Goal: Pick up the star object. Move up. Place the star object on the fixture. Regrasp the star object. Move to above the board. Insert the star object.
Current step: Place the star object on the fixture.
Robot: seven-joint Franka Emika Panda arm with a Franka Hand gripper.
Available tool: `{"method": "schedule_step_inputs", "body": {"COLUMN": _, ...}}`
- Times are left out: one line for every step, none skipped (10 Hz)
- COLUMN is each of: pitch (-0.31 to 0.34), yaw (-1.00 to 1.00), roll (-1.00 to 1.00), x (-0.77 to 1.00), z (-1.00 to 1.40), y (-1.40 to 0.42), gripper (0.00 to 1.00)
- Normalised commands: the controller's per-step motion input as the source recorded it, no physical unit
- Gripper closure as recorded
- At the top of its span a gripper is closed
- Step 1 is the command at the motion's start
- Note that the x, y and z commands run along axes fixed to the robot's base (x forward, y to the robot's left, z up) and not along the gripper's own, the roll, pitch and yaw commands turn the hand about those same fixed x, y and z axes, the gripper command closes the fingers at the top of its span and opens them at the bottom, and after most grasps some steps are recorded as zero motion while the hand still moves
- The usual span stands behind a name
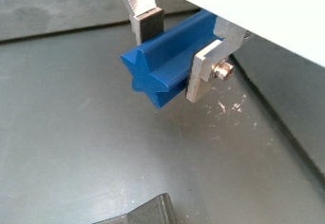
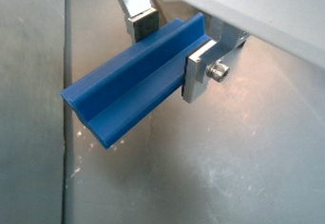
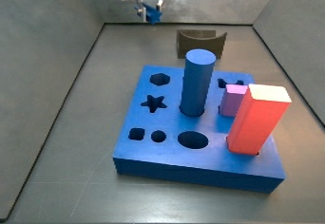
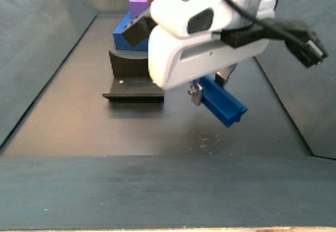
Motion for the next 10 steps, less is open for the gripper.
{"method": "schedule_step_inputs", "body": {"pitch": 0.004, "yaw": 0.01, "roll": 0.01, "x": 0.00, "z": 1.00, "y": 0.00, "gripper": 1.00}}
{"method": "schedule_step_inputs", "body": {"pitch": 0.025, "yaw": 0.00, "roll": 0.03, "x": -0.01, "z": 1.00, "y": 0.00, "gripper": 1.00}}
{"method": "schedule_step_inputs", "body": {"pitch": 0.039, "yaw": 0.00, "roll": 0.05, "x": -0.02, "z": 1.00, "y": 0.00, "gripper": 1.00}}
{"method": "schedule_step_inputs", "body": {"pitch": 0.060, "yaw": 0.00, "roll": 0.07, "x": -0.02, "z": 1.00, "y": -0.01, "gripper": 1.00}}
{"method": "schedule_step_inputs", "body": {"pitch": 0.070, "yaw": 0.01, "roll": 0.08, "x": -0.02, "z": 1.00, "y": -0.01, "gripper": 1.00}}
{"method": "schedule_step_inputs", "body": {"pitch": 0.090, "yaw": 0.02, "roll": 0.10, "x": -0.03, "z": 1.00, "y": -0.01, "gripper": 1.00}}
{"method": "schedule_step_inputs", "body": {"pitch": 0.102, "yaw": 0.02, "roll": 0.11, "x": -0.03, "z": 1.00, "y": -0.01, "gripper": 1.00}}
{"method": "schedule_step_inputs", "body": {"pitch": 0.113, "yaw": 0.03, "roll": 0.13, "x": -0.03, "z": 1.00, "y": -0.01, "gripper": 1.00}}
{"method": "schedule_step_inputs", "body": {"pitch": 0.121, "yaw": 0.04, "roll": 0.14, "x": -0.03, "z": 0.91, "y": -0.02, "gripper": 1.00}}
{"method": "schedule_step_inputs", "body": {"pitch": 0.116, "yaw": 0.04, "roll": 0.13, "x": -0.02, "z": 0.81, "y": -0.01, "gripper": 1.00}}
